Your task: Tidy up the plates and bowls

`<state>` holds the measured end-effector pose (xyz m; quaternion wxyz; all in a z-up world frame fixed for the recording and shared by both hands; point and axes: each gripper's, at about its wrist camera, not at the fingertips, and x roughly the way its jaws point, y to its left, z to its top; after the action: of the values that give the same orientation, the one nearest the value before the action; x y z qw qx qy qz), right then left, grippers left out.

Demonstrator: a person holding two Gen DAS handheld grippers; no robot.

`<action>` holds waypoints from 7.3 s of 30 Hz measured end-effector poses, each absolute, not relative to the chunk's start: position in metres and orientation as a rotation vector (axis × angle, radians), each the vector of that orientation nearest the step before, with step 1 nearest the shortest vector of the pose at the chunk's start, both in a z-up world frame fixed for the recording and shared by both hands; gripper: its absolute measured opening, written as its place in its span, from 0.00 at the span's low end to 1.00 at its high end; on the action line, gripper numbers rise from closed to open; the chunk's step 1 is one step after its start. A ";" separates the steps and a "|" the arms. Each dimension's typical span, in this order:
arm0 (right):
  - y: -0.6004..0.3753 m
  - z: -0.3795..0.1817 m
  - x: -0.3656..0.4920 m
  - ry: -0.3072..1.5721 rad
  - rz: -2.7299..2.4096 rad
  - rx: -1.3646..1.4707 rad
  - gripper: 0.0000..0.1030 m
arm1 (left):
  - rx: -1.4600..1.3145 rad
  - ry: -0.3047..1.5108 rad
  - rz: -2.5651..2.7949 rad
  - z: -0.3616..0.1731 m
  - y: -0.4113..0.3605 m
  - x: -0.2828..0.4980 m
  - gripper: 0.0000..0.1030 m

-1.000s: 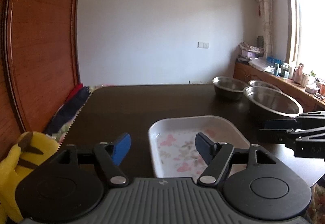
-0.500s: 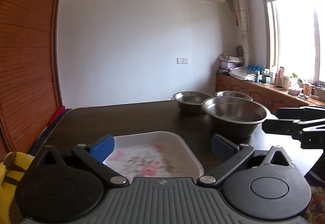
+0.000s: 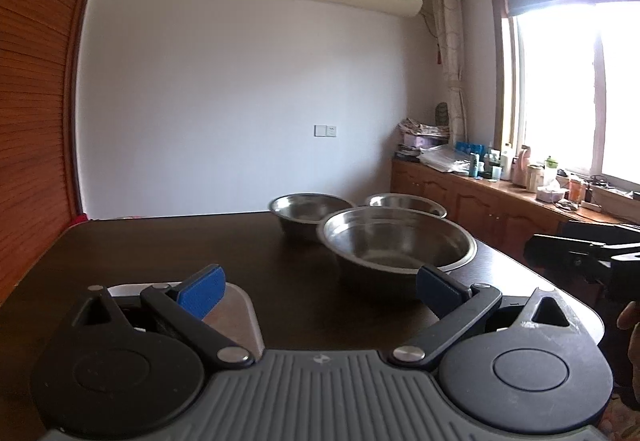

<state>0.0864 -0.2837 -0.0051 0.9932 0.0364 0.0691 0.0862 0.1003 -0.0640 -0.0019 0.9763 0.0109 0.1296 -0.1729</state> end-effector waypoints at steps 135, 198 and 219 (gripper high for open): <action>-0.318 0.012 0.160 0.303 0.289 0.031 0.55 | -0.014 0.374 -0.370 0.024 -0.051 0.160 0.92; -0.260 0.032 0.402 0.749 0.415 -0.027 0.53 | 0.075 0.665 -0.385 0.012 -0.095 0.379 0.55; -0.263 0.033 0.391 0.713 0.392 -0.047 0.18 | 0.066 0.645 -0.337 0.023 -0.088 0.365 0.36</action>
<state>0.3912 -0.2626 0.0331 0.9181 -0.0227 0.3468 0.1904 0.3649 -0.0876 0.0225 0.9340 0.0325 0.3152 -0.1648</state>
